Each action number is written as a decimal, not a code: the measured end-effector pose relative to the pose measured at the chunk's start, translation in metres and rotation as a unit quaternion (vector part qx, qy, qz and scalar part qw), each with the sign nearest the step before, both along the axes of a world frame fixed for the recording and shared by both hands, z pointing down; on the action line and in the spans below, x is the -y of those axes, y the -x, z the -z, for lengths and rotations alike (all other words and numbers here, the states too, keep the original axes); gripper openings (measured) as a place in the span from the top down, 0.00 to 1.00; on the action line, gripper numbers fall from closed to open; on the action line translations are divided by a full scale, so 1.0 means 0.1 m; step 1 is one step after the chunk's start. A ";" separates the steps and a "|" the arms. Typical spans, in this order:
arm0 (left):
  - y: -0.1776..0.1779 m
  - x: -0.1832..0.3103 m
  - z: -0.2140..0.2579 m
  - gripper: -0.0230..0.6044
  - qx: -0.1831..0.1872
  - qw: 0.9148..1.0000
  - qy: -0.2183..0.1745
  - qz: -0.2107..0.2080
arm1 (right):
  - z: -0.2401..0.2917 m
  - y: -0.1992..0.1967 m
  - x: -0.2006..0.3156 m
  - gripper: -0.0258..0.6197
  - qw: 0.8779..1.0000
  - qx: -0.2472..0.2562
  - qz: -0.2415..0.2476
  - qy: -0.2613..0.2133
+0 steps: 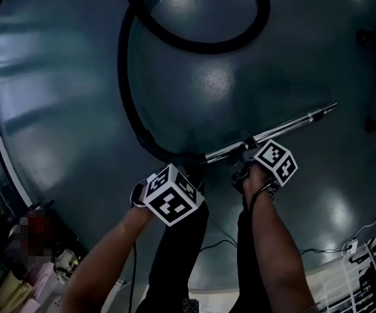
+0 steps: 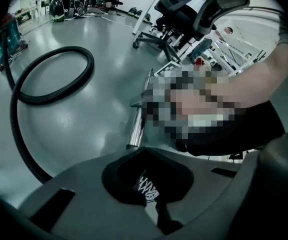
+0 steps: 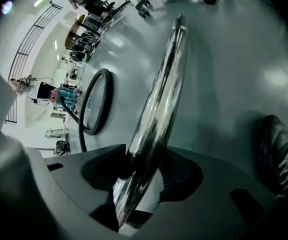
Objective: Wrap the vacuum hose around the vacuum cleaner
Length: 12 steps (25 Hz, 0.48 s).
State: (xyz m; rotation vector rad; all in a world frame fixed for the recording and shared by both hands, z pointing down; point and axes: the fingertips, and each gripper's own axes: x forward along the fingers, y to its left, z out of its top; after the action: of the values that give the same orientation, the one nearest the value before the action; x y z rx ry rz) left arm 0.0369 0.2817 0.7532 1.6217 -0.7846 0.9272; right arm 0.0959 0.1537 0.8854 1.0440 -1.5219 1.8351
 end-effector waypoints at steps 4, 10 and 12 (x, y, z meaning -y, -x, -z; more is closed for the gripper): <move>0.06 0.14 0.15 0.96 0.001 1.000 -0.003 -0.006 | 0.40 0.04 0.35 0.65 0.999 0.004 0.008 -0.039; 0.24 0.61 0.56 0.96 0.004 0.999 -0.036 -0.015 | 1.16 0.21 0.96 0.67 0.992 0.008 0.051 -0.115; 0.32 0.77 0.70 0.96 0.006 0.999 -0.047 -0.017 | 1.40 0.29 1.13 0.67 0.987 0.004 0.074 -0.140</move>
State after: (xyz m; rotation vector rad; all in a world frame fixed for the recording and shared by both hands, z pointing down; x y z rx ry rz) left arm 0.0049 0.2050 0.6832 1.7172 -0.8220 0.9378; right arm 0.0666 0.0411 0.7453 1.0170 -1.8479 1.5578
